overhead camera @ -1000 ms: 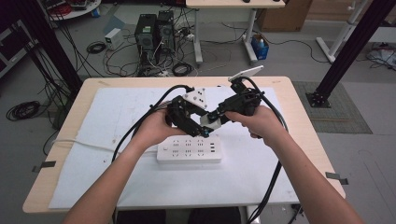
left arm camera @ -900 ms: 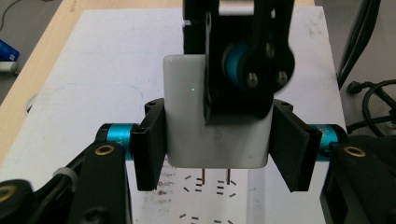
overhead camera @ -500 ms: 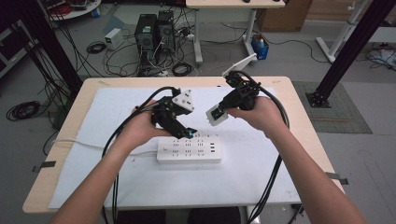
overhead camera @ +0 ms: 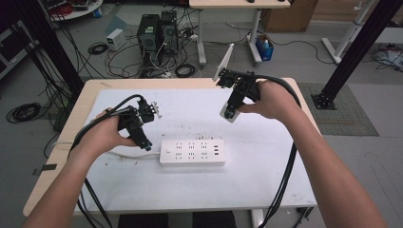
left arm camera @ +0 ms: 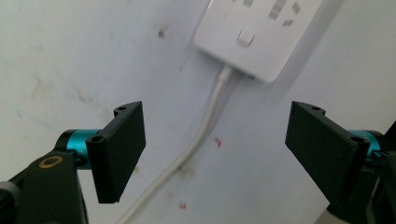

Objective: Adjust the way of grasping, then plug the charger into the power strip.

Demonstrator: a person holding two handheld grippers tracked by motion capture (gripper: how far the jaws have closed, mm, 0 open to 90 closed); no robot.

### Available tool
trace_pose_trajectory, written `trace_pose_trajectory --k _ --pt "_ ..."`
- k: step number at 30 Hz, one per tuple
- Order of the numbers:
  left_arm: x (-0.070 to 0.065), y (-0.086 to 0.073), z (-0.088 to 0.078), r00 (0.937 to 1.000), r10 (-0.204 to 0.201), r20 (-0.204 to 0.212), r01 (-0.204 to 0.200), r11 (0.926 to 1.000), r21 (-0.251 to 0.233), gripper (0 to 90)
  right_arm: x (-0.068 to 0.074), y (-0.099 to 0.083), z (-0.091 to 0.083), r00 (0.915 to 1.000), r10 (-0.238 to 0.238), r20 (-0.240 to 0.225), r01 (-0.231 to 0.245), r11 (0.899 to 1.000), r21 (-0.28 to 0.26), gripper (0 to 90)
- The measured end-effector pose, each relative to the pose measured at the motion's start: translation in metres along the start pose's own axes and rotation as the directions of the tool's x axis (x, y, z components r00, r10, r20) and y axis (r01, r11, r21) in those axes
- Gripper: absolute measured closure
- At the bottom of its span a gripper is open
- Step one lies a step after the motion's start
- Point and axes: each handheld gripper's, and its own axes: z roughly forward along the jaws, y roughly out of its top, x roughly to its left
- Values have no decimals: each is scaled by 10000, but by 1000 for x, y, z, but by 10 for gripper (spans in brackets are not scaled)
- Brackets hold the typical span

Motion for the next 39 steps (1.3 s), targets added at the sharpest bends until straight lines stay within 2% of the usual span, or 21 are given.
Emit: trace_pose_trajectory --k 1,2,4,7,10,16,20,23,25,26,27,28,29,30,32,33,34,35,36,37,39 --pt "3 -5 3 9998 -161 -136 163 9998 145 202 1 2 2 9992 -378 137 374 9989 298 623" --pt "6 -7 4 9997 -222 -93 223 9996 170 201 1 2 3 9980 -608 152 601 9975 382 623" --pt "8 -11 6 9995 -326 -15 326 9994 140 167 2 2 5 9958 -909 130 900 9942 592 623" --pt "9 -13 6 9995 -316 17 316 9994 140 166 1 2 6 9947 -1015 189 1002 9932 592 623" --pt "9 -17 5 9991 -417 34 417 9991 -57 166 1 3 9 9925 -1206 184 1189 9901 746 623" --pt "7 -20 -2 9994 -334 64 335 9993 -159 166 4 7 11 9887 -1498 12 1494 9865 664 623" --pt "7 -22 -5 9994 -358 17 358 9991 -243 166 10 14 20 9814 -1921 -56 1921 9797 569 623" --pt "6 -24 -5 9994 -327 74 329 9991 -279 166 16 21 34 9678 -2512 -174 2518 9657 635 623" --pt "6 -25 -5 9995 -305 71 307 9992 -249 166 20 23 41 9662 -2569 -194 2576 9639 672 623" --pt "6 -27 -5 9997 -250 74 252 9993 -283 166 24 28 54 9534 -3008 -239 3017 9497 842 624" --pt "5 -27 -5 9994 -305 135 310 9988 -372 166 27 30 62 9515 -3063 -279 3076 9476 862 624" --pt "5 -28 -5 9995 -277 141 282 9989 -382 166 29 32 69 9447 -3266 -292 3279 9402 923 624" --pt "5 -28 -5 9995 -277 141 282 9989 -382 166 29 32 69 9447 -3266 -292 3279 9402 923 624" --pt "5 -29 -4 9995 -285 130 290 9989 -377 166 35 36 84 9318 -3619 -288 3629 9259 1048 624" --pt "5 -31 -4 9995 -284 141 289 9989 -356 166 39 40 98 9186 -3934 -368 3949 9111 1183 624" --pt "5 -31 -4 9995 -284 141 289 9989 -356 166 39 40 98 9186 -3934 -368 3949 9111 1183 624" --pt "4 -33 -3 9993 -328 164 335 9985 -435 166 44 42 110 9063 -4193 -536 4227 8978 1237 624" --pt "4 -34 -3 9993 -306 193 313 9988 -386 166 45 43 115 8988 -4348 -557 4384 8898 1268 624" --pt "4 -34 -3 9993 -306 193 313 9988 -386 166 45 43 115 8988 -4348 -557 4384 8898 1268 624" --pt "3 -36 -2 9994 -303 167 310 9988 -384 166 46 45 124 8911 -4498 -597 4537 8802 1393 624" --pt "3 -37 -2 9994 -310 176 317 9988 -384 166 47 45 127 8922 -4476 -598 4514 8800 1481 624"
